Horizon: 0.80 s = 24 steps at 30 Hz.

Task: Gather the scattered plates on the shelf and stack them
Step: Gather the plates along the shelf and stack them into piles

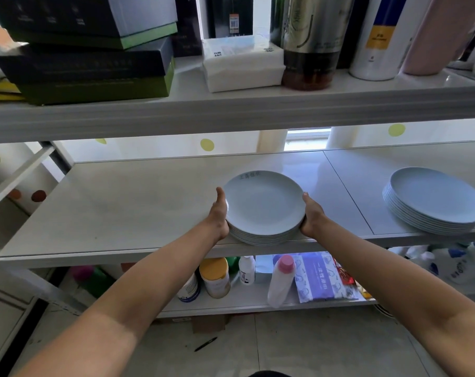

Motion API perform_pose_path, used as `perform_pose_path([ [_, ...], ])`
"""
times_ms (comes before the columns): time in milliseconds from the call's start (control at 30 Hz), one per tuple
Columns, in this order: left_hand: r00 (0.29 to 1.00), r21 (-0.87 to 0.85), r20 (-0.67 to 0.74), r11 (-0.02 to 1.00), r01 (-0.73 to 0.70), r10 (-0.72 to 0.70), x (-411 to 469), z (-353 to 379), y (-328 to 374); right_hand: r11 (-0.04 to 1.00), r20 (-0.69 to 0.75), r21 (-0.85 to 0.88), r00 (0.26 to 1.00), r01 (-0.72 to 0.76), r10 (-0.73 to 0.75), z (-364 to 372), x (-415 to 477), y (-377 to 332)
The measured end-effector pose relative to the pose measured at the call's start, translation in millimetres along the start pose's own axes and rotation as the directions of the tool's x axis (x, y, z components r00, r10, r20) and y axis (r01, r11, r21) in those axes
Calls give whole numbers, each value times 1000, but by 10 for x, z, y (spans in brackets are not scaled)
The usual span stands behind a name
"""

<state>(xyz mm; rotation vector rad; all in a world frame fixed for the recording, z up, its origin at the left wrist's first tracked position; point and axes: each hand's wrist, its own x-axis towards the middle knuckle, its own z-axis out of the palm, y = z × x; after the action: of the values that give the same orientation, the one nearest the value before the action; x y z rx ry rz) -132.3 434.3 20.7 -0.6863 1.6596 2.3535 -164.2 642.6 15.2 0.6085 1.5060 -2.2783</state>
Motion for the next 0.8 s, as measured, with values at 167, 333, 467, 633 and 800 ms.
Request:
perform_pose_path([
  [167,1000,-3,-17,1000,-9,9,81,11,-29,1000,-16,-9,1000,19,-19,13,30,-21],
  [333,998,-30,-62,1000,-3,1,170,18,-67,1000,-49,-3,998,25,-26,36,51,-29],
  [467,996,-14,-91,1000,-5,4,402,-27,-205,999,-37,27,998,47,-46,32,35,-32],
  [633,993,-12,-116,1000,-7,5,518,-41,-249,997,-37,48,998,59,-57,27,47,-51],
  [800,992,-9,-125,1000,3,-4,622,-47,-292,998,-38,42,998,49,-48,41,68,-65],
])
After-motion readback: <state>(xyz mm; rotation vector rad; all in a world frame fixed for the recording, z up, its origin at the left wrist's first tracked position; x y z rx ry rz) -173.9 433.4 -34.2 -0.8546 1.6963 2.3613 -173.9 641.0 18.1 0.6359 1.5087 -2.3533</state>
